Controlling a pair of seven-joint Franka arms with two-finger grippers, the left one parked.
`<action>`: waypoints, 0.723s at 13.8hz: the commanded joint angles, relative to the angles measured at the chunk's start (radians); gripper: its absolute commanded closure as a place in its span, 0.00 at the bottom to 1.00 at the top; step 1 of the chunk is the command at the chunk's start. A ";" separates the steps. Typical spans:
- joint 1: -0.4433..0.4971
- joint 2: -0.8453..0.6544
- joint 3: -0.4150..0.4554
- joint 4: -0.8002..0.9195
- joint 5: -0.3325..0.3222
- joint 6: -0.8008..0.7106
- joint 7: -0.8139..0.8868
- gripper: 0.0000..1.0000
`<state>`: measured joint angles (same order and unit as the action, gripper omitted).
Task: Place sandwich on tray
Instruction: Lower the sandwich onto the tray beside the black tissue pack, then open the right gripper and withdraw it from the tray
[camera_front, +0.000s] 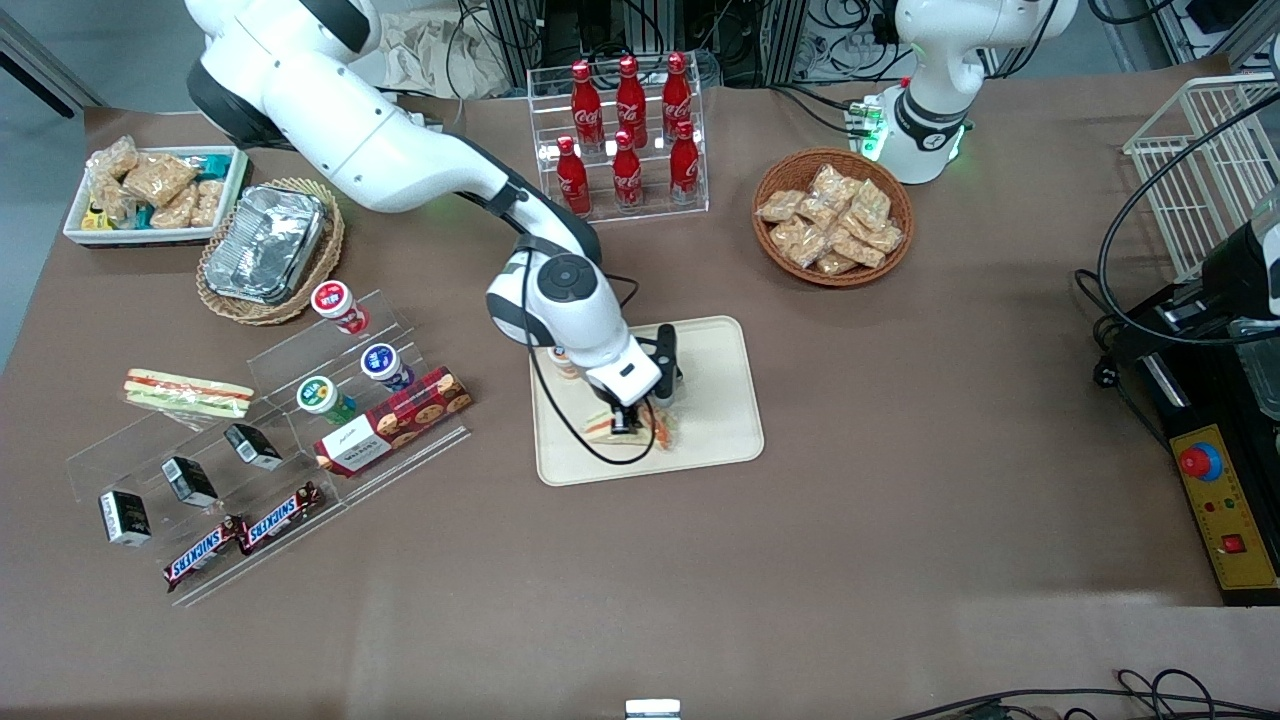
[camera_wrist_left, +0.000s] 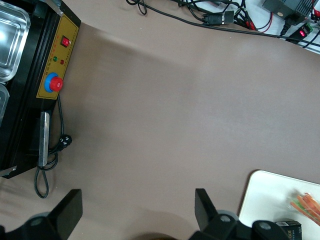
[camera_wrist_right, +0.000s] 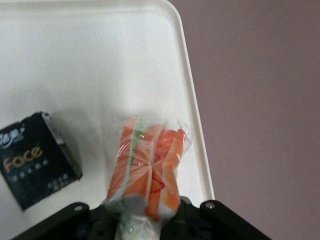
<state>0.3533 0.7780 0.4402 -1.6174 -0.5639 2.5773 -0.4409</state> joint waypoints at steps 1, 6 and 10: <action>0.018 0.102 0.012 0.138 -0.048 -0.002 -0.059 0.90; 0.024 0.129 0.012 0.183 -0.048 0.000 -0.116 0.00; -0.031 0.107 0.084 0.177 -0.033 -0.011 -0.105 0.00</action>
<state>0.3704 0.8710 0.4510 -1.4691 -0.5781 2.5773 -0.5533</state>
